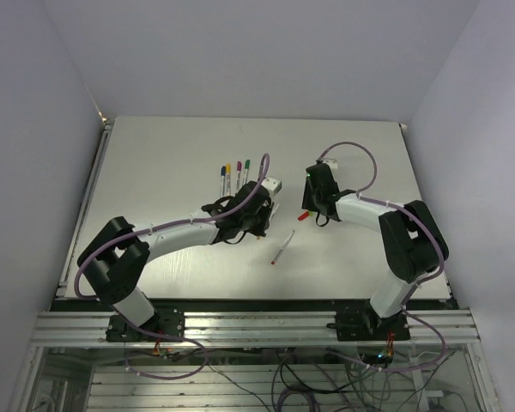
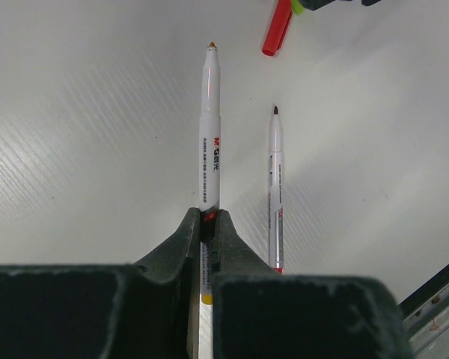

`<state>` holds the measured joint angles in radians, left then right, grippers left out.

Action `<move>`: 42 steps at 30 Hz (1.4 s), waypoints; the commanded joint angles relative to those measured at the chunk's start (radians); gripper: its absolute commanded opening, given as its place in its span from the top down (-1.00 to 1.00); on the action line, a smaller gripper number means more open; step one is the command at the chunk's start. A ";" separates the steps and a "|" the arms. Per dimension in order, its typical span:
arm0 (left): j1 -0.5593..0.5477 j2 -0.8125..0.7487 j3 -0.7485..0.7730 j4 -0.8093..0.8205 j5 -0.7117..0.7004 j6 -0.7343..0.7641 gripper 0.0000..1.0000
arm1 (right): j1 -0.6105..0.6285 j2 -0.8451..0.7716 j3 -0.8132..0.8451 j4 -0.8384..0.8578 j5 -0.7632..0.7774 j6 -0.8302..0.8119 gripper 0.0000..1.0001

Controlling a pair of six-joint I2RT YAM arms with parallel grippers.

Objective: Insert the pens into the pen caps

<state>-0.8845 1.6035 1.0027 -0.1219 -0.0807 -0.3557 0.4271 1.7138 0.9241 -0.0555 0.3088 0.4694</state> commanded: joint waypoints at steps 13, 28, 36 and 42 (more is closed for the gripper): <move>0.019 -0.024 -0.013 0.056 0.065 -0.017 0.86 | -0.002 0.067 0.031 -0.023 -0.016 -0.017 0.25; 0.026 0.002 -0.012 0.076 0.096 -0.028 0.86 | -0.002 0.086 -0.002 -0.098 0.006 0.025 0.49; 0.031 0.003 -0.013 0.076 0.100 -0.025 0.86 | -0.002 0.105 -0.004 -0.131 -0.007 0.066 0.99; 0.032 0.012 -0.016 0.087 0.112 -0.016 0.86 | -0.002 0.075 -0.011 -0.116 0.027 0.075 1.00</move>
<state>-0.8589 1.6035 0.9989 -0.0780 -0.0029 -0.3748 0.4263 1.7699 0.9398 -0.0959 0.3241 0.5251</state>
